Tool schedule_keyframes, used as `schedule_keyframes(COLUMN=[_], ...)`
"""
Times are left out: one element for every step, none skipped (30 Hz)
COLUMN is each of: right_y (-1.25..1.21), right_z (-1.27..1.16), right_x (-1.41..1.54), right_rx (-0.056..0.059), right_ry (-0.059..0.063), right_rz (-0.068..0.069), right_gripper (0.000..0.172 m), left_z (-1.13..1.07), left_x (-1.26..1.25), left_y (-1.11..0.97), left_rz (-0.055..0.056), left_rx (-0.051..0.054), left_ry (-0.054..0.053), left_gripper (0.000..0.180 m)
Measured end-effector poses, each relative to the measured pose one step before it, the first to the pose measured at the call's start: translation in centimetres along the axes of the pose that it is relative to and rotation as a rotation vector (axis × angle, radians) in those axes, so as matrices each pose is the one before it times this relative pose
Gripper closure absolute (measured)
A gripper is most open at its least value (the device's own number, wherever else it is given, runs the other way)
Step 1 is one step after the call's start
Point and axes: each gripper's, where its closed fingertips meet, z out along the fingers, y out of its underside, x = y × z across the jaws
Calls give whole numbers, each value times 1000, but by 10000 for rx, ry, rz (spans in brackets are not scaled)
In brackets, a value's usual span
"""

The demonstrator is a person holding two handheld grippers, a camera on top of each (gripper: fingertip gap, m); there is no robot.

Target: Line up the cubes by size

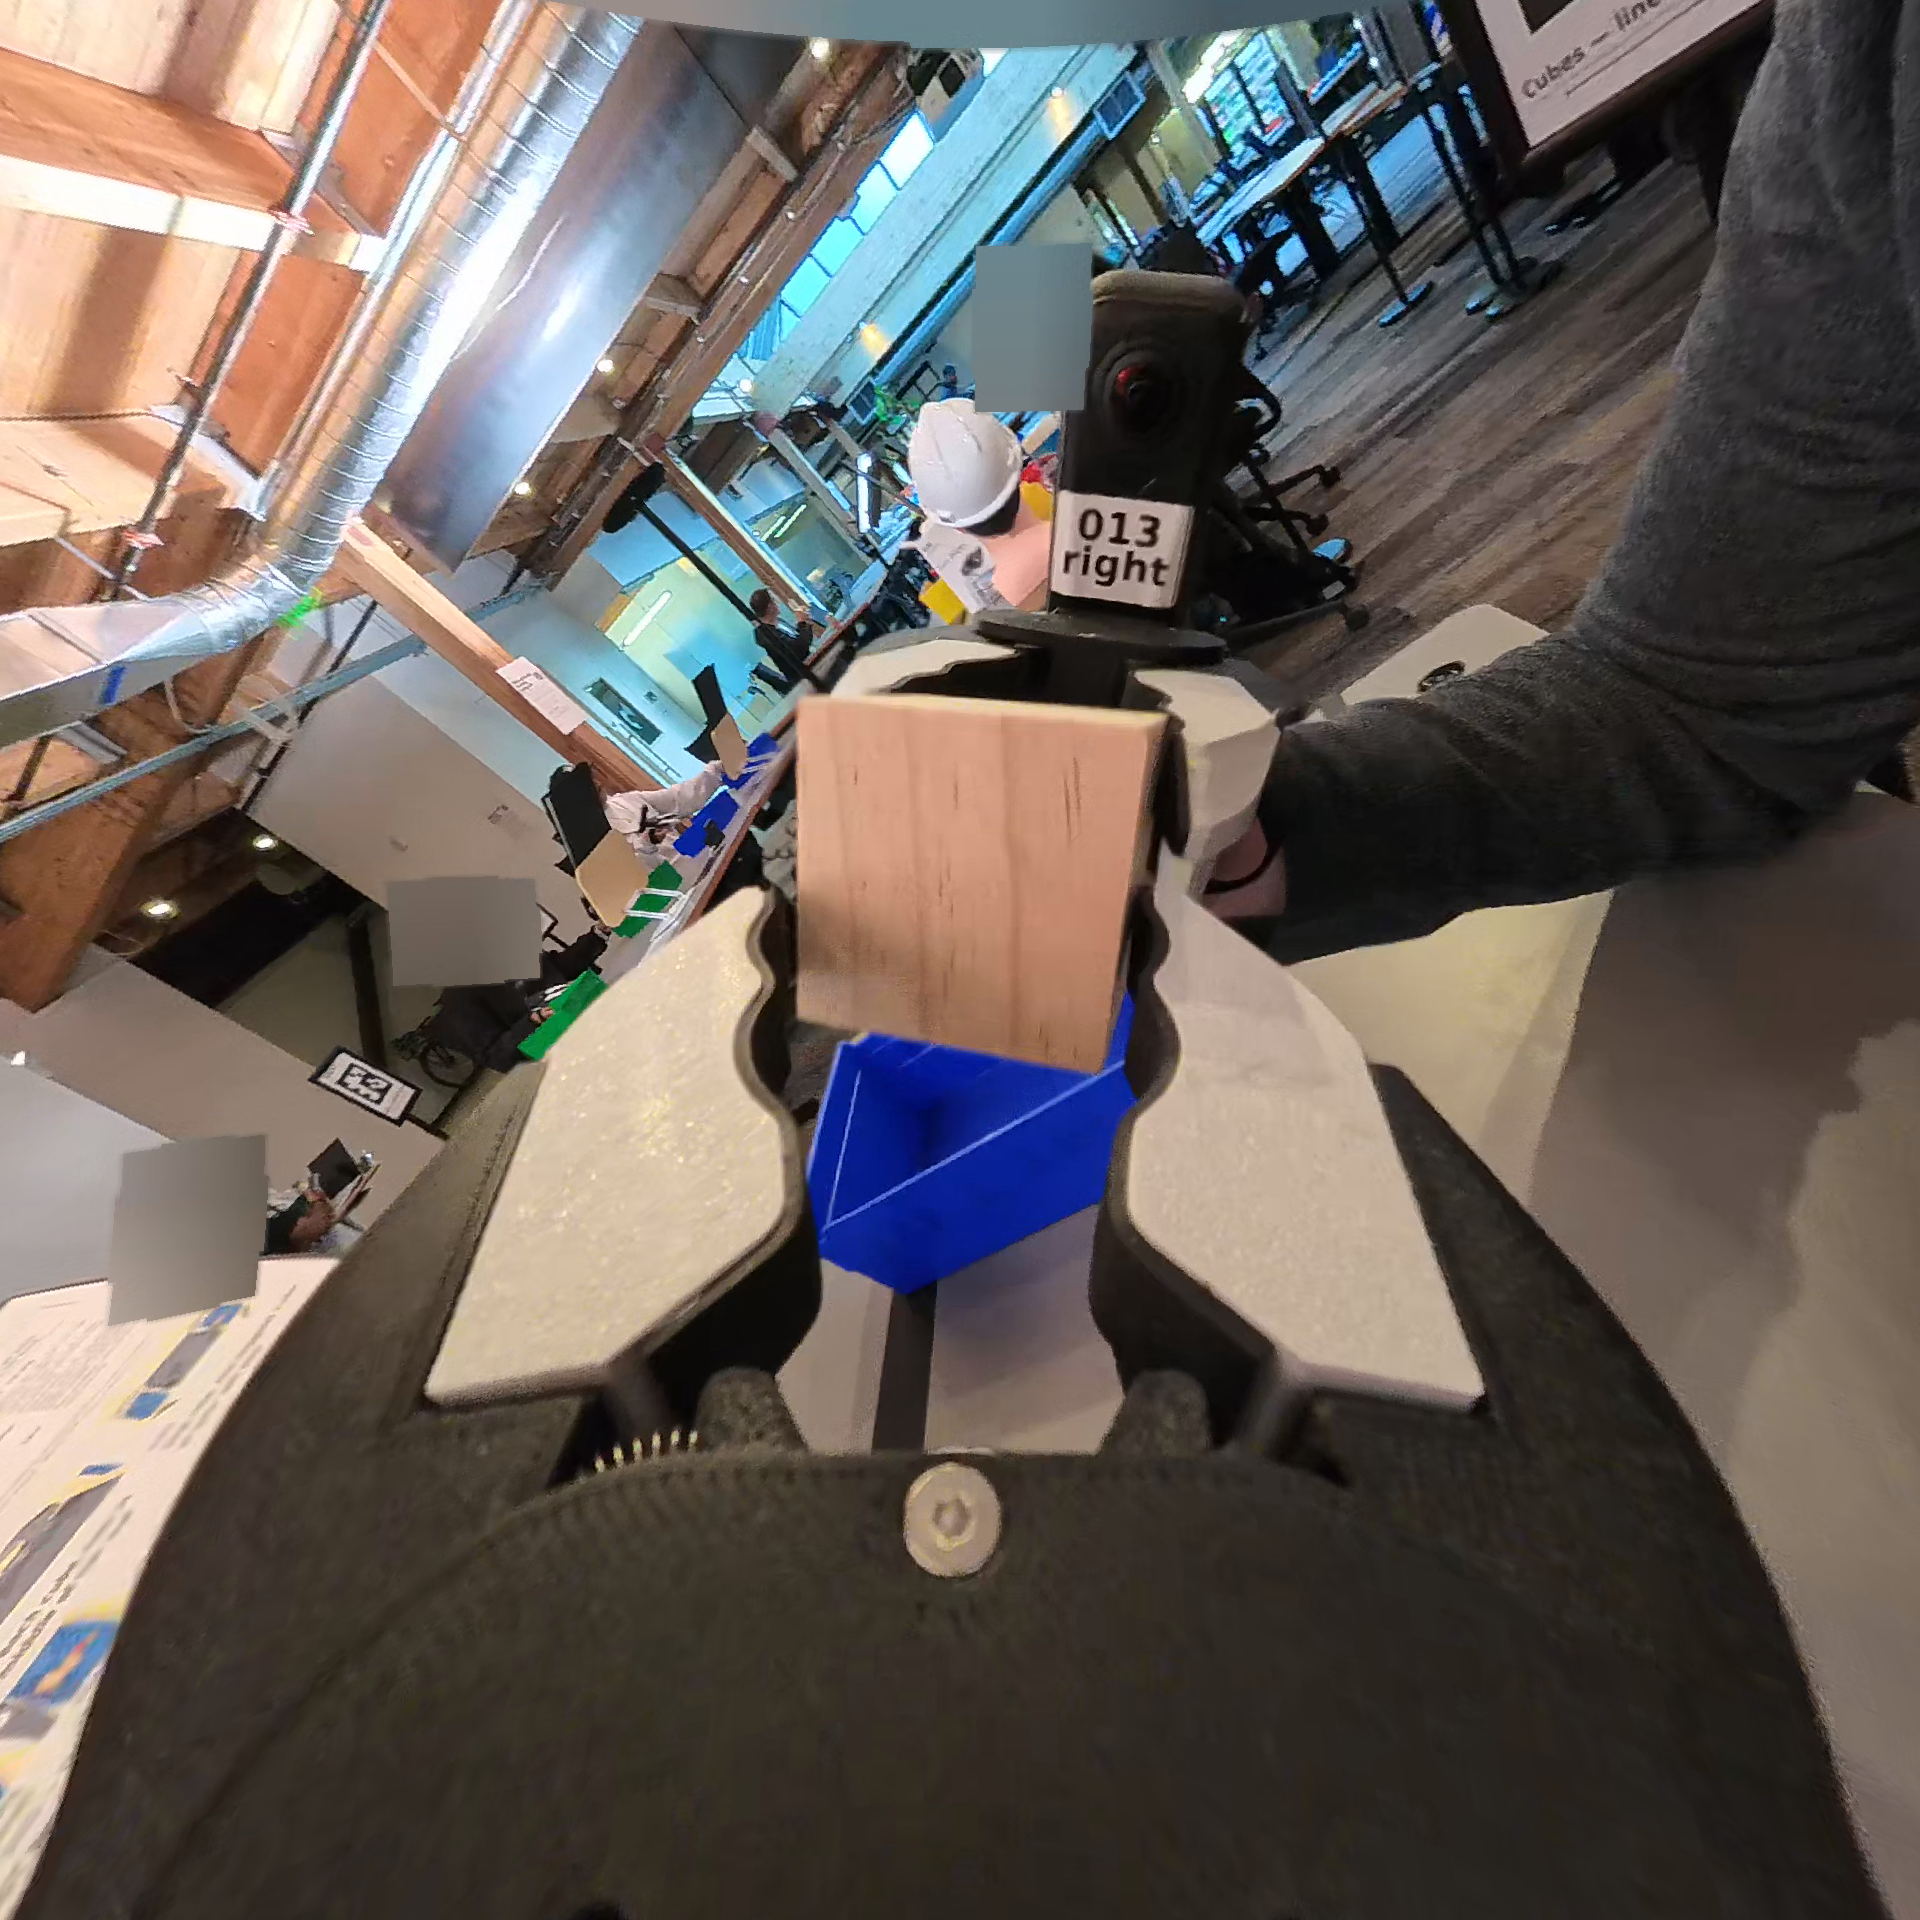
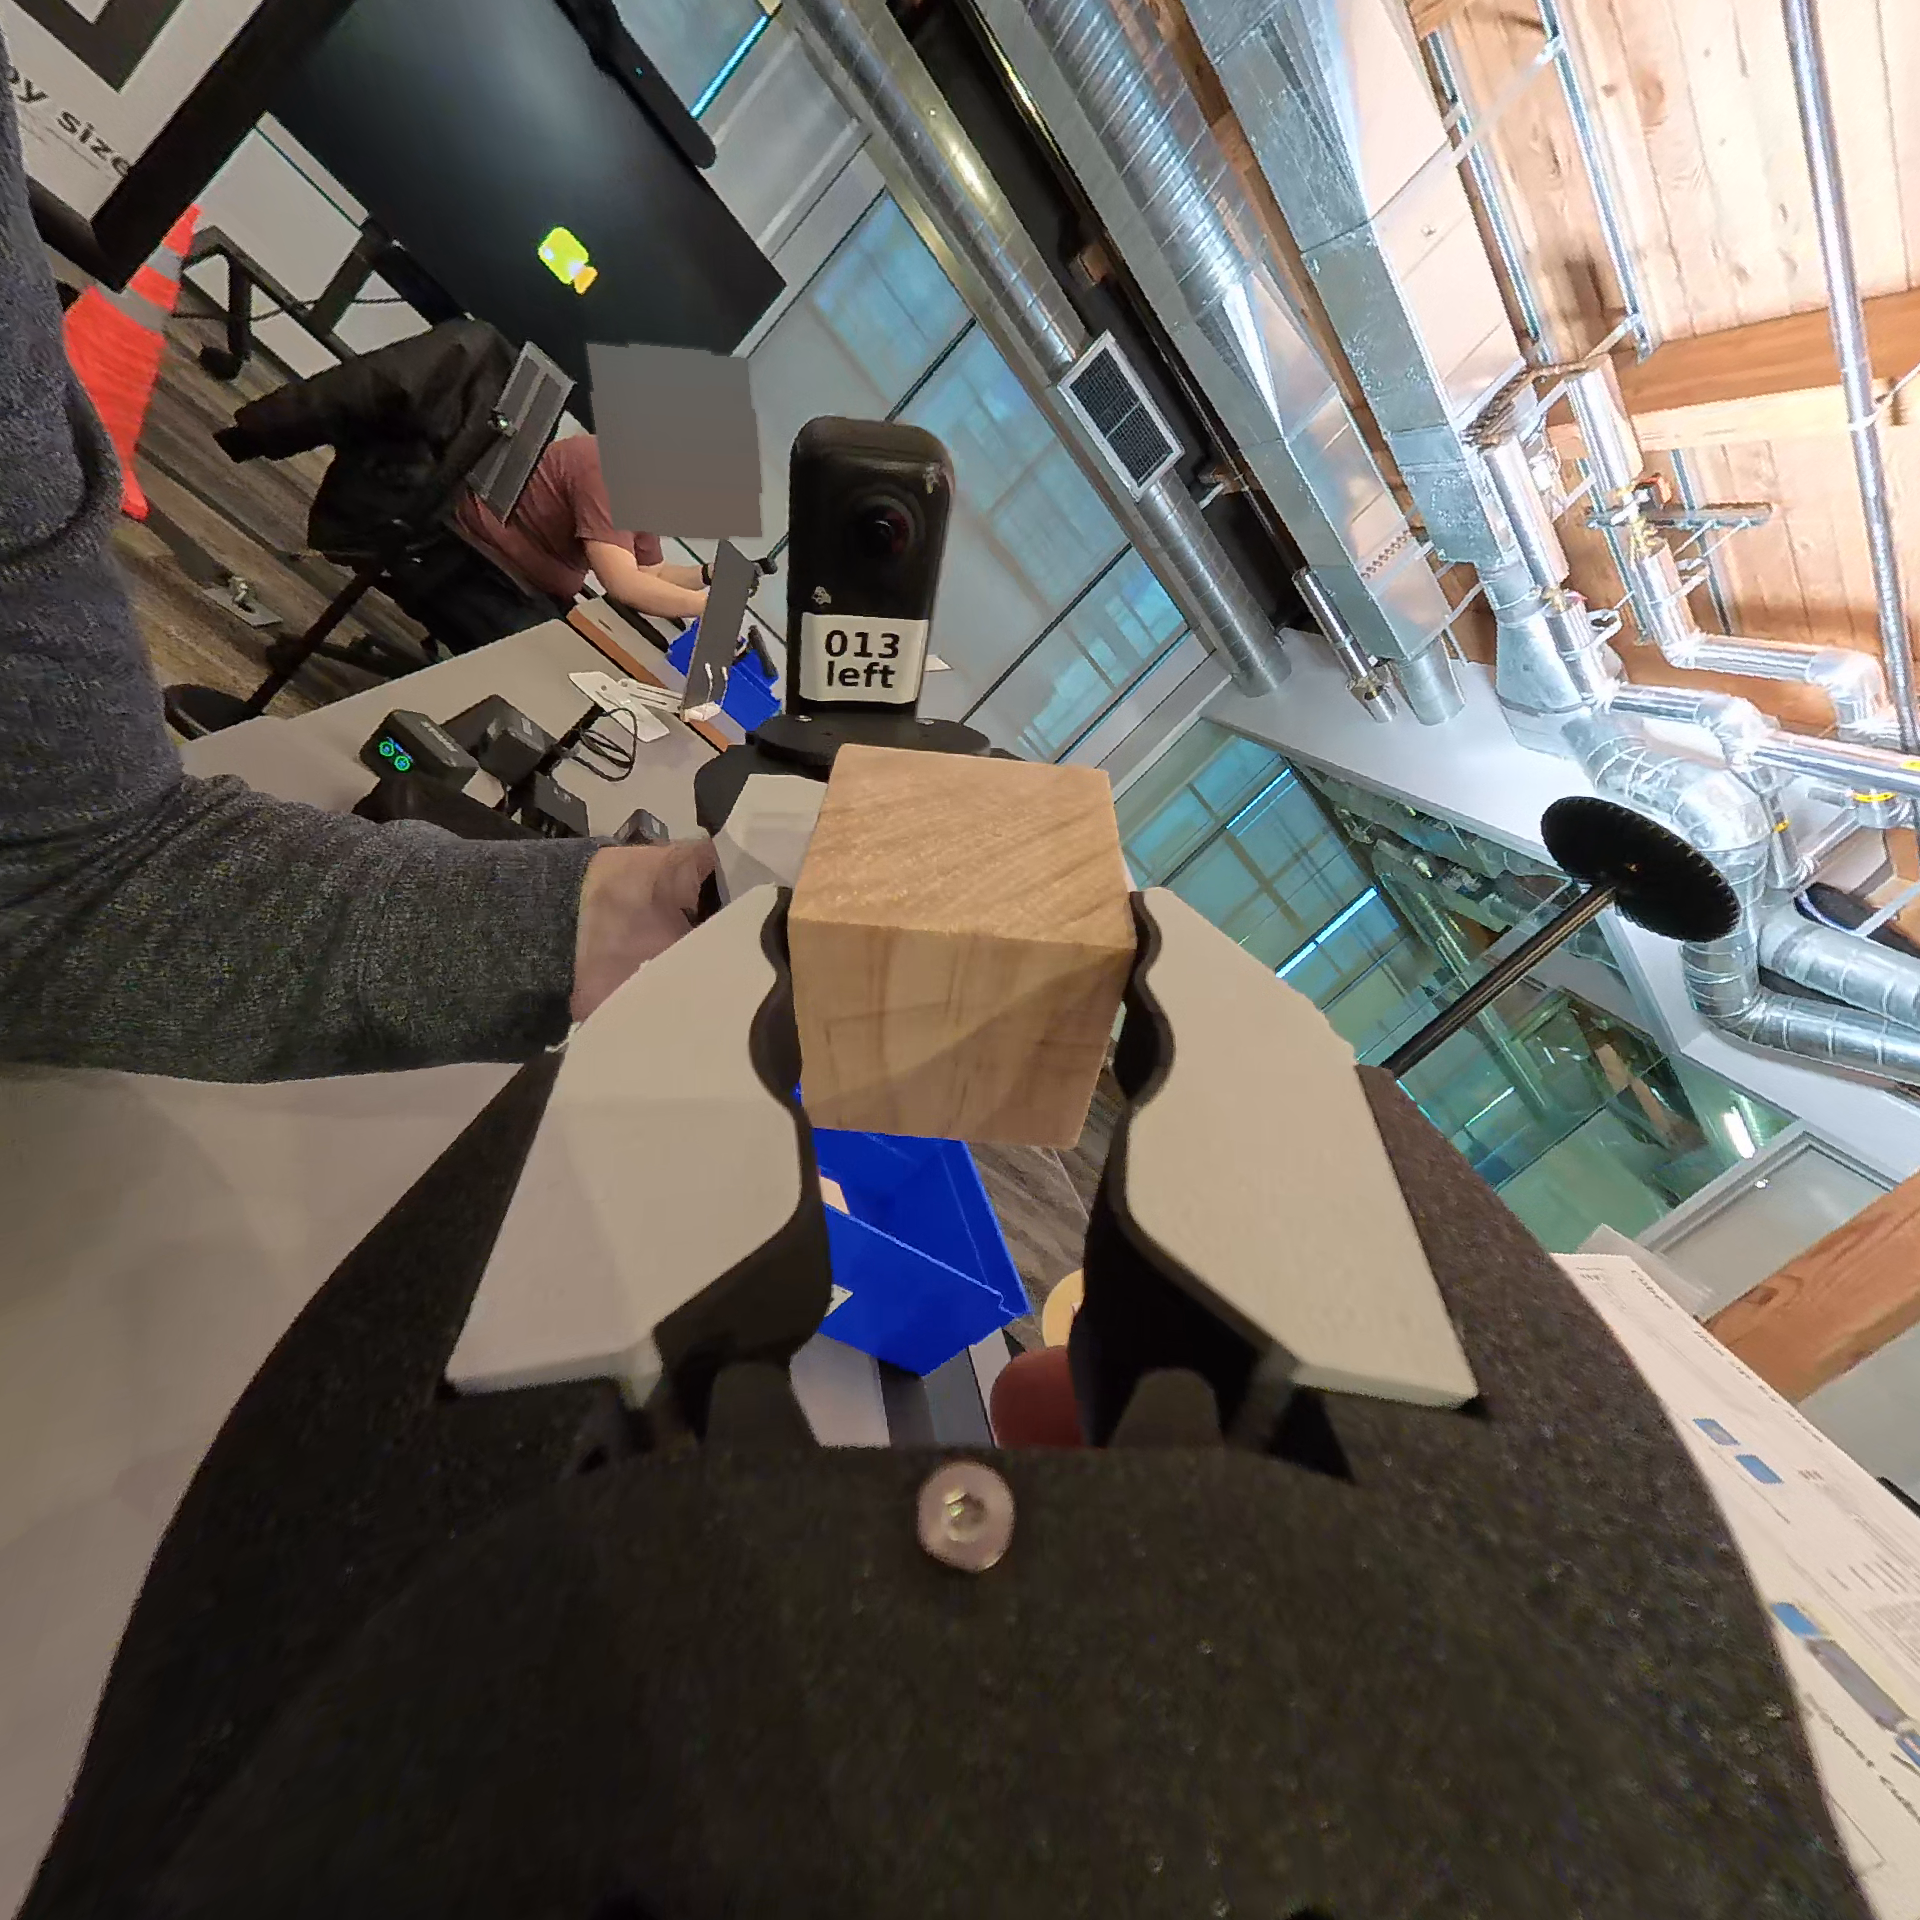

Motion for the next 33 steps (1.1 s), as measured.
schedule_keyframes(right_y=[-150, -101, -31, 95, 266, 472, 748, 1072, 1505, 1883, 2119, 2297, 2368, 2335, 2264, 2089, 1881, 1796, 1786, 1565, 1291, 1128, 1038, 969, 989, 951, 871, 770, 597, 393, 183, 121, 108], right_z=[-284, -373, -482, -617, -769, -860, -952, -988, -969, -868, -722, -583, -427, -278, -107, 59, 211, 336, 476, 637, 766, 865, 969, 1055, 1113, 1143, 1126, 1041, 936, 831, 707, 592, 523], right_x=[275, 388, 493, 609, 782, 854, 797, 888, 829, 527, 428, 431, 415, 335, 232, 201, 146, 54, 58, 14, -238, -395, -310, -316, -410, -374, -195, -130, -117, -63, 42, -2, -83], right_rx=[-1, -69, -144, -244, -341, -431, -548, -637, -747, -842, -863, -888, -874, -808, -712, -586, -464, -440, -497, -448, -324, -292, -304, -352, -423, -469, -477, -466, -384, -266, -144, -107, -125], right_ry=[46, 74, 98, 135, 212, 184, 112, 212, 202, -6, -47, -67, -127, -201, -295, -325, -362, -370, -336, -326, -436, -512, -420, -377, -429, -412, -295, -259, -285, -276, -231, -274, -330], right_rz=[8, -11, -65, -172, -240, -167, -100, -200, -249, -147, -128, -118, -28, 11, 86, 202, 253, 156, 151, 191, 167, 163, 126, 23, -30, -45, -88, -112, -75, -38, -33, 24, 30], right_gripper=[113, 113, 113, 113, 113, 113, 113, 113, 113, 113, 113, 113, 113, 113, 113, 113, 113, 113, 113, 113, 113, 113, 113, 113, 113, 113, 112, 112, 112, 113, 113, 113, 113], left_z=[-328, -417, -505, -560, -601, -618, -622, -599, -525, -448, -383, -338, -295, -241, -173, -121, -62, -3, 45, 83, 124, 133, 156, 152, 130, 116, 107, 69, 60, 47, 34, 24, 16], left_x=[-313, -411, -483, -534, -614, -629, -541, -518, -533, -481, -490, -412, -246, -92, 7, 35, 32, 65, 79, 92, 70, 56, 96, 78, 47, 52, 76, 45, 0, -27, -9, 25, 20], left_y=[-33, 30, 60, 29, -35, -73, -107, -113, -82, 70, 121, 88, -33, -143, -208, -157, -28, 99, 173, 236, 247, 214, 143, 65, 39, 38, 83, 125, 139, 160, 120, 58, 27], left_rz=[-22, -30, 18, 51, 36, 33, 56, 59, 50, 64, 106, 162, 169, 97, 31, 46, 67, 46, 52, 71, 83, 75, 56, 36, 30, 28, 19, 29, 43, 40, 32, 17, 11], left_rx=[-4, -37, -73, -79, -49, -24, -17, -17, -76, -197, -249, -222, -131, -34, 32, 23, -45, -104, -128, -157, -170, -150, -99, -49, -31, -32, -54, -78, -90, -100, -78, -44, -16], left_ry=[-137, -182, -231, -256, -291, -296, -247, -236, -260, -230, -252, -240, -151, -46, 20, 28, 11, 29, 26, 19, 3, -4, 17, 19, 3, 6, 30, 10, -17, -23, -19, 8, 15], left_gripper=[120, 123, 127, 135, 143, 152, 165, 178, 180, 180, 180, 180, 180, 180, 180, 180, 180, 180, 180, 180, 180, 180, 180, 180, 180, 180, 180, 180, 180, 180, 180, 180, 180])
